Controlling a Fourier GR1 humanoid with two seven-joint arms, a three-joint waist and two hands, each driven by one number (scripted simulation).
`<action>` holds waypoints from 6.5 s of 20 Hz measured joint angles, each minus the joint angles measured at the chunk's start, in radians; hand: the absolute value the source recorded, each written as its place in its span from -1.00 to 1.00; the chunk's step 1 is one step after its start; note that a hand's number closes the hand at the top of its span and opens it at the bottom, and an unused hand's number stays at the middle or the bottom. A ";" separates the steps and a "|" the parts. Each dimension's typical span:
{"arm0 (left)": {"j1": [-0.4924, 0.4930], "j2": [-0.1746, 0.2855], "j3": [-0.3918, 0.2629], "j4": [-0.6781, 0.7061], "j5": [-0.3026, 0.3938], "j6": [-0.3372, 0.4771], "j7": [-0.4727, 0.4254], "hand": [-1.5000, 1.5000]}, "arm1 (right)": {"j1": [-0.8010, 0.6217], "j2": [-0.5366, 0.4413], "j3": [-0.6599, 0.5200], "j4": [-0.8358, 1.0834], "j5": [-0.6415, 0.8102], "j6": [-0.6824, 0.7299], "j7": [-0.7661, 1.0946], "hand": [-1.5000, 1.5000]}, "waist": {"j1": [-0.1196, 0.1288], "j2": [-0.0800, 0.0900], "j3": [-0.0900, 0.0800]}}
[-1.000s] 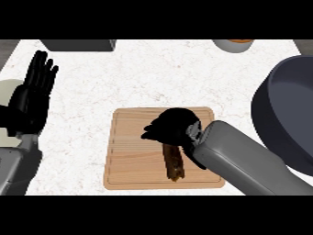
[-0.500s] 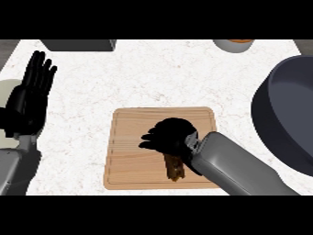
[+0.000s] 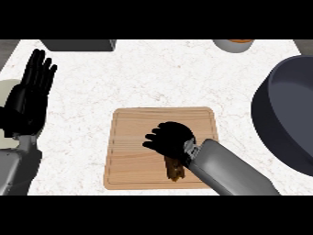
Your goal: Pick the sweet potato from the cutting board and place it in the pot
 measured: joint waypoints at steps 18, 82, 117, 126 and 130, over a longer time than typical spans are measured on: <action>-0.017 -0.027 0.047 0.021 -0.024 -0.050 0.000 0.00 | 0.030 0.069 -0.009 0.249 0.200 -0.252 -0.237 1.00 | 0.000 -0.020 -0.004; 0.015 -0.067 0.084 -0.012 -0.071 -0.085 0.013 0.00 | 0.582 -0.297 -1.086 -0.463 -0.150 -0.910 0.273 1.00 | -0.003 0.001 0.001; 0.026 -0.086 0.105 -0.012 -0.088 -0.103 0.008 0.00 | 0.269 -0.332 -1.408 0.262 -0.725 -0.749 -0.191 -1.00 | -0.008 -0.002 -0.002; 0.014 -0.101 0.094 -0.018 -0.105 -0.093 0.014 0.00 | 0.316 -0.489 -1.587 0.453 -0.921 -0.626 -0.358 -1.00 | -0.003 0.001 0.001; -0.012 -0.091 0.106 0.000 -0.101 -0.099 0.024 0.00 | 0.342 -0.581 -1.635 0.587 -0.963 -0.568 -0.456 -1.00 | -0.002 0.003 0.001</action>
